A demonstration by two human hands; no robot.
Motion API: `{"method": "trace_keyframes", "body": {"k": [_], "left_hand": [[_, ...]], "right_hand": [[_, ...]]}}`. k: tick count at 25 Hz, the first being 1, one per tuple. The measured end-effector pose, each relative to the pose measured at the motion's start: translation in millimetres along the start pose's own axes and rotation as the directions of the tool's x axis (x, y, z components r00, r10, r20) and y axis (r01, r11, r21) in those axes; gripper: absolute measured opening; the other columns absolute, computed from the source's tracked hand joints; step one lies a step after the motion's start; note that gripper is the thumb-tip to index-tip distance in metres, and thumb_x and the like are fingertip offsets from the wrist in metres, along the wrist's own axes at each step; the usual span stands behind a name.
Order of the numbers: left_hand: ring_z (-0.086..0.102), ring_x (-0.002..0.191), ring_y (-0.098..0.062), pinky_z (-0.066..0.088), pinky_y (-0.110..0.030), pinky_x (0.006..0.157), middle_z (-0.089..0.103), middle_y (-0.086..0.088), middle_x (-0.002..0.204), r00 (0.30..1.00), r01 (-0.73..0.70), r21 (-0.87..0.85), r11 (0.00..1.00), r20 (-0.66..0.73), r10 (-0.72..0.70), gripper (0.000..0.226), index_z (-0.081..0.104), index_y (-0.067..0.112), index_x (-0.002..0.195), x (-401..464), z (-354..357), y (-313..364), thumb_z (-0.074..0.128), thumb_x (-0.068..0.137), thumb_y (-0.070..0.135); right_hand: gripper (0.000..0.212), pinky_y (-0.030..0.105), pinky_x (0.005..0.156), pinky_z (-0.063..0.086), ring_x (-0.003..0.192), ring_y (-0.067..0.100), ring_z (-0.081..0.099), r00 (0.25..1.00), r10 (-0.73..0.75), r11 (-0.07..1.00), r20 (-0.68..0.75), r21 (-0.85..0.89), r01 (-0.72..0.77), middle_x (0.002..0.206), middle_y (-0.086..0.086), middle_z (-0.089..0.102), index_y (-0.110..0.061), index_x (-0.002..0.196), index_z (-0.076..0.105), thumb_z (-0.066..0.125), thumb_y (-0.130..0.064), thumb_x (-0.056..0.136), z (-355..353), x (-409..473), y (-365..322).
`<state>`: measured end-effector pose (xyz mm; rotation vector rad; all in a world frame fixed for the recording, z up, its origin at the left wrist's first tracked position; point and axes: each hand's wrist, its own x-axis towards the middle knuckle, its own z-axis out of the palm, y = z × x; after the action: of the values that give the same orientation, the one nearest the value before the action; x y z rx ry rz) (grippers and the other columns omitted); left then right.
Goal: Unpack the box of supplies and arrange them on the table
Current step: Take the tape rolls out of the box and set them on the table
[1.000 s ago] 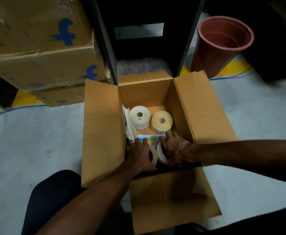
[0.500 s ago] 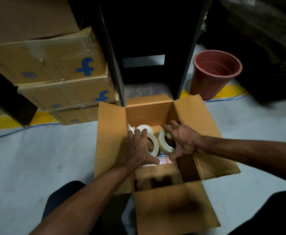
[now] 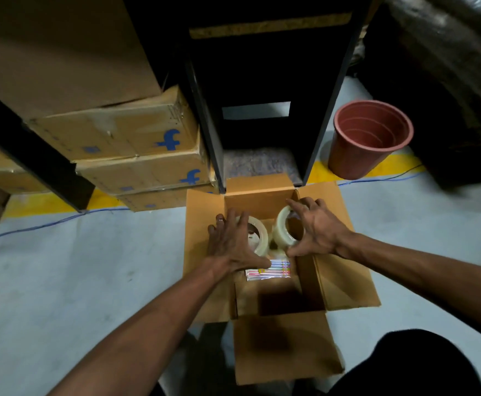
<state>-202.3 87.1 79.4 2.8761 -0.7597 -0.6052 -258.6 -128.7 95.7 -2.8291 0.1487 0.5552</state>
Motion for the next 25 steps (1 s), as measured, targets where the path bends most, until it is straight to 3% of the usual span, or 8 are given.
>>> {"method": "trace_keyframes", "body": {"k": [6, 9, 14, 25], "left_hand": [[0.033, 0.131, -0.04, 0.036, -0.055, 0.105, 0.028, -0.01, 0.147, 1.0, -0.026, 0.05, 0.998, -0.013, 0.026, 0.141, 0.021, 0.02, 0.151, -58, -120, 18, 0.056, 0.036, 0.091], [0.028, 0.136, -0.041, 0.034, -0.056, 0.108, 0.024, -0.011, 0.153, 1.0, -0.013, 0.016, 1.0, 0.025, 0.012, 0.141, 0.014, 0.021, 0.154, -85, -175, 25, 0.061, 0.04, 0.088], [0.036, 0.128, -0.036, 0.038, -0.048, 0.099, 0.031, -0.01, 0.145, 0.999, 0.003, 0.062, 0.998, -0.035, -0.001, 0.137, 0.016, 0.02, 0.154, -129, -266, 31, 0.065, 0.042, 0.083], [0.03, 0.136, -0.036, 0.033, -0.051, 0.106, 0.027, -0.007, 0.15, 0.992, 0.122, 0.017, 0.992, -0.042, -0.121, 0.134, 0.01, 0.025, 0.155, -203, -426, 44, 0.07, 0.047, 0.075]], "right_hand": [[0.132, 0.043, 0.103, 0.044, 0.123, 0.031, 0.035, 0.999, 0.033, 0.999, 0.028, 0.02, -0.033, 0.144, 0.01, 0.037, -0.021, 0.156, 0.017, 0.072, -0.076, 0.05, -99, -61, -41], [0.129, 0.043, 0.103, 0.044, 0.126, 0.031, 0.034, 0.999, 0.011, 0.998, 0.035, 0.065, -0.013, 0.147, 0.011, 0.035, -0.022, 0.156, 0.018, 0.076, -0.073, 0.052, -145, -86, -66], [0.13, 0.045, 0.109, 0.039, 0.135, 0.035, 0.029, 0.999, 0.014, 0.995, 0.039, 0.094, -0.017, 0.153, 0.014, 0.028, -0.023, 0.157, 0.015, 0.08, -0.069, 0.055, -227, -119, -106], [0.128, 0.048, 0.11, 0.037, 0.138, 0.036, 0.027, 0.995, -0.092, 0.988, 0.037, 0.126, 0.087, 0.154, 0.013, 0.027, -0.027, 0.157, 0.011, 0.077, -0.072, 0.057, -377, -167, -164]]}}
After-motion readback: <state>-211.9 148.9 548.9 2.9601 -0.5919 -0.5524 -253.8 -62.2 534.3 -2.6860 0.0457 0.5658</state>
